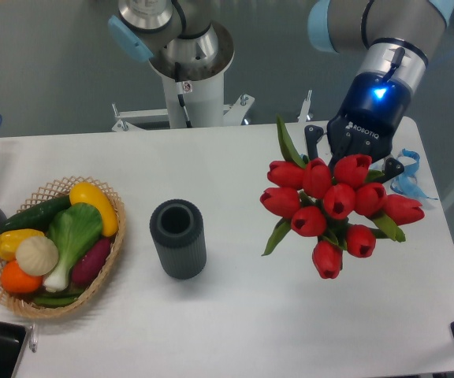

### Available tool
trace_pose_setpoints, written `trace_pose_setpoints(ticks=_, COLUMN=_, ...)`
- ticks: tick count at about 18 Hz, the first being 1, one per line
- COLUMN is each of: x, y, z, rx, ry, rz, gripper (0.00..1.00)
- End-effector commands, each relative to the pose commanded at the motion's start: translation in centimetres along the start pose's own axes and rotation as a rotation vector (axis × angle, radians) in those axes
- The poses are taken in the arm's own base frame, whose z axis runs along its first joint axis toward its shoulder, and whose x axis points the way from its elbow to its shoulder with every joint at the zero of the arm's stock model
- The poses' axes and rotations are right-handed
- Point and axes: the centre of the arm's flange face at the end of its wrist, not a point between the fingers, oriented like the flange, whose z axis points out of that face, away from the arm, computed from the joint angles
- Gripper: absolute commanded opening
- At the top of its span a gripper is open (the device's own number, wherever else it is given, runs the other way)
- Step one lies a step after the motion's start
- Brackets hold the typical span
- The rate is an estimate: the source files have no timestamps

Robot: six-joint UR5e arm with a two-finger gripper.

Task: Insert the flowers into the vase
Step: 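Hold the red tulip bouquet in the gripper and begin moving toward the vase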

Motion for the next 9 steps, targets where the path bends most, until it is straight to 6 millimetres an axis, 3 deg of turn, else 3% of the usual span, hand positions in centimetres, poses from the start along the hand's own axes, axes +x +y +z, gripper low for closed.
trace_pose_setpoints(ticks=9, x=0.19, y=0.45, z=0.61, rx=-0.002, ry=0.012, rz=0.004, gripper=0.2)
